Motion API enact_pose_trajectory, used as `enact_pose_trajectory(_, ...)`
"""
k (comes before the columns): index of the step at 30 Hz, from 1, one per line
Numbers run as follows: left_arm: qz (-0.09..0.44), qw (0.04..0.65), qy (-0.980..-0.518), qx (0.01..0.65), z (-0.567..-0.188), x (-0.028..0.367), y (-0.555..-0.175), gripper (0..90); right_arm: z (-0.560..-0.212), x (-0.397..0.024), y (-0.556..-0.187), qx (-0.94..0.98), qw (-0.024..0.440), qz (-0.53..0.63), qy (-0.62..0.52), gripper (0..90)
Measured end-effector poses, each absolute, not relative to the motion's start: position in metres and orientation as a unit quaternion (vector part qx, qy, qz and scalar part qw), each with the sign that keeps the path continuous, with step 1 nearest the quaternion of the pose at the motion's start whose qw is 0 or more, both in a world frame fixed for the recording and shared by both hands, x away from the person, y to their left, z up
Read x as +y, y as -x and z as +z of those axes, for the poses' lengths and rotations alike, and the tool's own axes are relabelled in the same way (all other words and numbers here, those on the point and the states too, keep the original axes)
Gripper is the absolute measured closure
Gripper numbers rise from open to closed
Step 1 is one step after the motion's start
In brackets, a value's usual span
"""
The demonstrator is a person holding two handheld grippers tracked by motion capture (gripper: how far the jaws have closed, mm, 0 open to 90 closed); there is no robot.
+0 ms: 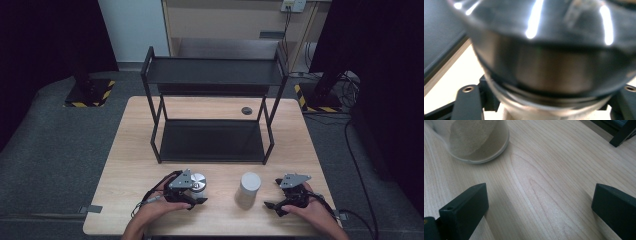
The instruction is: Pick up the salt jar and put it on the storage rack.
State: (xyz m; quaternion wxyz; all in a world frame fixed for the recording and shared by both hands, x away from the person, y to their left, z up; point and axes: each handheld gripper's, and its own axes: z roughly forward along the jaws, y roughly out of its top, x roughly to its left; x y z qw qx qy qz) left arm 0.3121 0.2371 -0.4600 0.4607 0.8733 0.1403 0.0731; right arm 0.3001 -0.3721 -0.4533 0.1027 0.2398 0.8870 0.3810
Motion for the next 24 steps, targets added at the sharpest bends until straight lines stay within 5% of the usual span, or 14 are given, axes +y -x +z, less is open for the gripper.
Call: enact_pose_trajectory(24, 0.067, 0.467, -0.873, 0.123, -0.448, 0.243, -0.314, 29.8, -0.453, -0.372, -0.300, 0.887, 0.103, 0.381, -0.240, 1.8)
